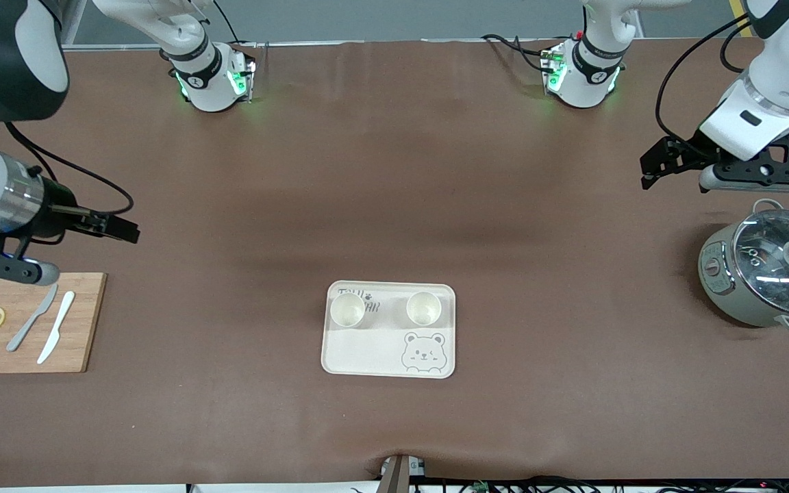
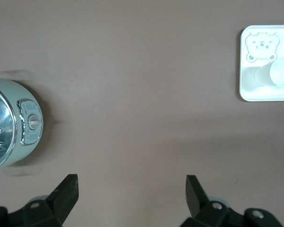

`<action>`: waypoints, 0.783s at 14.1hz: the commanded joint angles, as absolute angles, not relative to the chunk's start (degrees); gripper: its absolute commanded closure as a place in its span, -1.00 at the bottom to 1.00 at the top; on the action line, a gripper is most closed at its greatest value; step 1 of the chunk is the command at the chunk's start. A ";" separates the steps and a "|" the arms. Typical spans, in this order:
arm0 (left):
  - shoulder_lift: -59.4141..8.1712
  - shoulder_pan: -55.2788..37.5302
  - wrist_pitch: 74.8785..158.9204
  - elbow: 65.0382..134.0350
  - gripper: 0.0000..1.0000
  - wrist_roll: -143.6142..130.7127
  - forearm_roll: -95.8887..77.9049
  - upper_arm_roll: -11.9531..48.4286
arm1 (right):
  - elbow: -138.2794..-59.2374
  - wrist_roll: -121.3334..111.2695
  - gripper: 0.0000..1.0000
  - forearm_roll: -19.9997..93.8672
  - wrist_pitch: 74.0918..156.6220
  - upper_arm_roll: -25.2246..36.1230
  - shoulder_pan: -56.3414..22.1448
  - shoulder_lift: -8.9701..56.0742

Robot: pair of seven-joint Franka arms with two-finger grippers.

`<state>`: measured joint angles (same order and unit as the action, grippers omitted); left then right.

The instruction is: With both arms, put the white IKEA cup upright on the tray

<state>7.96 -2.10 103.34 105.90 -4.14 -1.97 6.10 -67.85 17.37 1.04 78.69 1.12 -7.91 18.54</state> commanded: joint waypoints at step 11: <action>7.91 -1.32 96.86 99.93 -1.00 -1.32 -2.55 5.71 | -75.50 2.28 -1.00 -1.14 79.36 -0.79 -2.90 6.50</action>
<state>7.97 -1.69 98.16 100.89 -2.48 -1.97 5.73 -73.46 3.52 0.23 78.69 0.35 -3.81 8.48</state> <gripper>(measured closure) 0.000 0.000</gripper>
